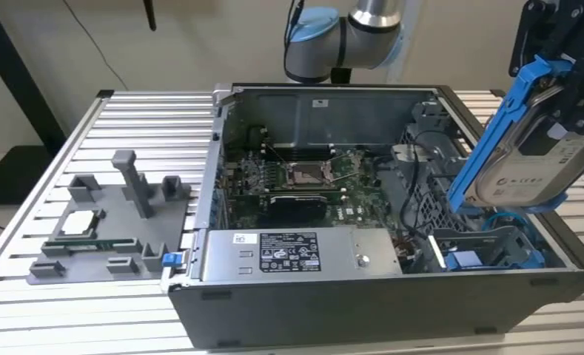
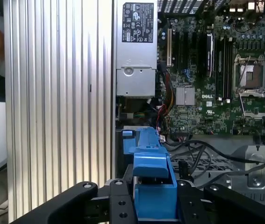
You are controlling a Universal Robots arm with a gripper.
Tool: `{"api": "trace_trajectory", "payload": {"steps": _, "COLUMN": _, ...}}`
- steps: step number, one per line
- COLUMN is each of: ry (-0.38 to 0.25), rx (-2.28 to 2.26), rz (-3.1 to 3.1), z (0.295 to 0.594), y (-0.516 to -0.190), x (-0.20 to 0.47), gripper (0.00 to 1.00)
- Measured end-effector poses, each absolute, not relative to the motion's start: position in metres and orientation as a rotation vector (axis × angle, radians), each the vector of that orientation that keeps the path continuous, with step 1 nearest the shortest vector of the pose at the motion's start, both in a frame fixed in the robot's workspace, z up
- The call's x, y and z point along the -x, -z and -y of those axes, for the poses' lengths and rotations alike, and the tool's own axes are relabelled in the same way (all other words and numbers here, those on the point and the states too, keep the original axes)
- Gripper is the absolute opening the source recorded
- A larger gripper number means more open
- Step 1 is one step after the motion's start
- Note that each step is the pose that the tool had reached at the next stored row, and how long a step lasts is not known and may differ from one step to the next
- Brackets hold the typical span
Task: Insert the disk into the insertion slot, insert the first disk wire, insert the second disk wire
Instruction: 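Insert the disk into the insertion slot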
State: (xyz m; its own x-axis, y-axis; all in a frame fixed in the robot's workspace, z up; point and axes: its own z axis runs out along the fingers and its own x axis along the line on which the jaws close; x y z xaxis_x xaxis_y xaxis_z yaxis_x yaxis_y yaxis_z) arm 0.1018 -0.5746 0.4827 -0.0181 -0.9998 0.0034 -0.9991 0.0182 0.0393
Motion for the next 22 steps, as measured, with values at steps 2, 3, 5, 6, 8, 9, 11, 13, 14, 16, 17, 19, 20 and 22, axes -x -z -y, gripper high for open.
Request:
{"api": "trace_trajectory", "payload": {"steps": 2, "ry": 0.040, "rx": -2.180, "rz": 2.220, "z": 0.575, "y": -0.481, "x": -0.102, "gripper": 0.00}}
{"api": "trace_trajectory", "payload": {"steps": 3, "ry": 0.040, "rx": -2.180, "rz": 2.220, "z": 0.575, "y": -0.481, "x": -0.102, "gripper": 0.00}}
{"api": "trace_trajectory", "payload": {"steps": 5, "ry": 0.040, "rx": -2.180, "rz": 2.220, "z": 0.575, "y": -0.479, "x": -0.102, "gripper": 0.00}}
{"api": "trace_trajectory", "payload": {"steps": 6, "ry": 0.040, "rx": -2.180, "rz": 2.220, "z": 0.575, "y": -0.479, "x": -0.102, "gripper": 0.00}}
{"api": "trace_trajectory", "payload": {"steps": 8, "ry": 0.040, "rx": -2.180, "rz": 2.220, "z": 0.575, "y": -0.477, "x": -0.102, "gripper": 0.00}}
{"api": "trace_trajectory", "payload": {"steps": 9, "ry": 0.040, "rx": -2.180, "rz": 2.220, "z": 0.575, "y": -0.477, "x": -0.102, "gripper": 0.00}}
{"api": "trace_trajectory", "payload": {"steps": 11, "ry": 0.039, "rx": -2.180, "rz": 2.220, "z": 0.575, "y": -0.475, "x": -0.102, "gripper": 0.00}}
{"api": "trace_trajectory", "payload": {"steps": 13, "ry": 0.039, "rx": -2.180, "rz": 2.220, "z": 0.575, "y": -0.474, "x": -0.102, "gripper": 0.00}}
{"api": "trace_trajectory", "payload": {"steps": 14, "ry": 0.039, "rx": -2.180, "rz": 2.220, "z": 0.575, "y": -0.473, "x": -0.102, "gripper": 0.00}}
{"api": "trace_trajectory", "payload": {"steps": 16, "ry": 0.039, "rx": -2.180, "rz": 2.220, "z": 0.575, "y": -0.472, "x": -0.102, "gripper": 0.00}}
{"api": "trace_trajectory", "payload": {"steps": 17, "ry": 0.039, "rx": -2.180, "rz": 2.220, "z": 0.575, "y": -0.471, "x": -0.102, "gripper": 0.00}}
{"api": "trace_trajectory", "payload": {"steps": 19, "ry": 0.039, "rx": -2.180, "rz": 2.220, "z": 0.575, "y": -0.470, "x": -0.102, "gripper": 0.00}}
{"api": "trace_trajectory", "payload": {"steps": 20, "ry": 0.039, "rx": -2.180, "rz": 2.220, "z": 0.575, "y": -0.469, "x": -0.102, "gripper": 0.00}}
{"api": "trace_trajectory", "payload": {"steps": 22, "ry": 0.039, "rx": -2.180, "rz": 2.220, "z": 0.575, "y": -0.467, "x": -0.102, "gripper": 0.00}}
